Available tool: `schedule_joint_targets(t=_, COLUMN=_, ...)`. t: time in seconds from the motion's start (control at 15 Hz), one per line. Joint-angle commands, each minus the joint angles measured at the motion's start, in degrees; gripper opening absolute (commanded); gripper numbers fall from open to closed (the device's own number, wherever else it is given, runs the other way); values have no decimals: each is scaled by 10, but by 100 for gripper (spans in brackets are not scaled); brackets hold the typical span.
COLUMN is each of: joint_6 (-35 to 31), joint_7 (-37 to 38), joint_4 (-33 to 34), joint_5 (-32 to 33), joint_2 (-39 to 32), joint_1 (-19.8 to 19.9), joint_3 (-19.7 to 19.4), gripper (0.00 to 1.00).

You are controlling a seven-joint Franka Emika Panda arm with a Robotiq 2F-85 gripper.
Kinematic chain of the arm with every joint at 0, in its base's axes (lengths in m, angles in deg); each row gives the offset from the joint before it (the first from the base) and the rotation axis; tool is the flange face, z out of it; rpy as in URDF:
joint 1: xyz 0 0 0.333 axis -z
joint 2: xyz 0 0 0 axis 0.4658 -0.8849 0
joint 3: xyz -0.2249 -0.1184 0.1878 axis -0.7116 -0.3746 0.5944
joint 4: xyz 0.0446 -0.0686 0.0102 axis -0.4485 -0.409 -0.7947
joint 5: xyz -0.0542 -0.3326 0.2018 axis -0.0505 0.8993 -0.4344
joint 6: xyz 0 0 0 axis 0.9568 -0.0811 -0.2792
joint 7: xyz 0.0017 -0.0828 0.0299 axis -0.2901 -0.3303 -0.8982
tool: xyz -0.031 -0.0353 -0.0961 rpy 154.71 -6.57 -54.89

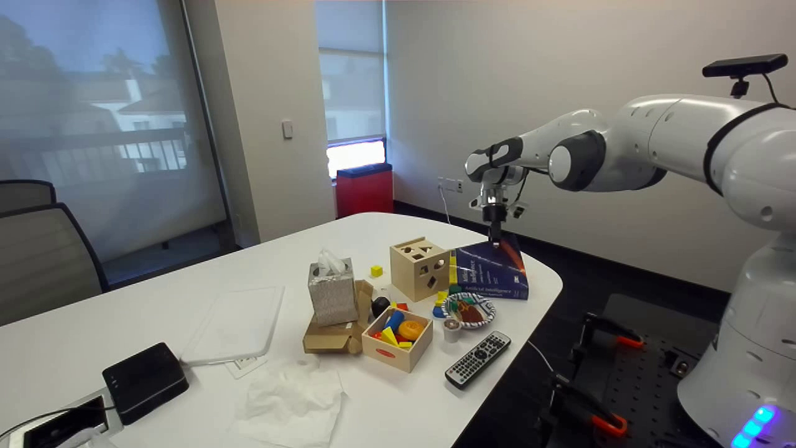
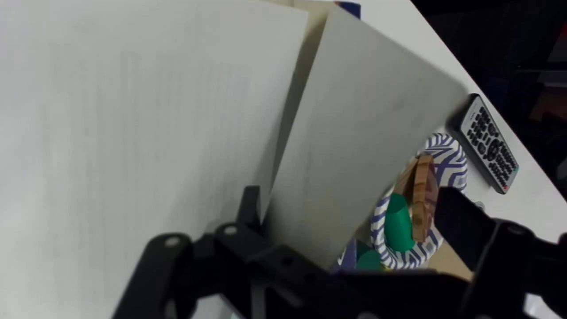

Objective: Open the book

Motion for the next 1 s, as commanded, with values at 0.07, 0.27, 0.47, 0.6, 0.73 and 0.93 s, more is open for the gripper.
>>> schedule_joint_targets(t=0.07, joint_6=79, joint_7=-40, joint_4=31, joint_5=1, joint_2=0, joint_1=-6, joint_3=8, gripper=100)
schedule_joint_targets(t=0.27, joint_6=116, joint_7=-54, joint_4=31, joint_5=2, joint_2=1, joint_1=-10, joint_3=7, gripper=100)
schedule_joint_targets(t=0.47, joint_6=146, joint_7=-65, joint_4=34, joint_5=3, joint_2=1, joint_1=-14, joint_3=6, gripper=100)
schedule_joint_targets(t=0.6, joint_6=163, joint_7=-73, joint_4=40, joint_5=4, joint_2=1, joint_1=-18, joint_3=6, gripper=100)
schedule_joint_targets(t=0.73, joint_6=186, joint_7=-79, joint_4=46, joint_5=7, joint_2=1, joint_1=-25, joint_3=5, gripper=100)
schedule_joint_targets(t=0.93, joint_6=222, joint_7=-91, joint_4=53, joint_5=12, joint_2=1, joint_1=-36, joint_3=2, gripper=100)
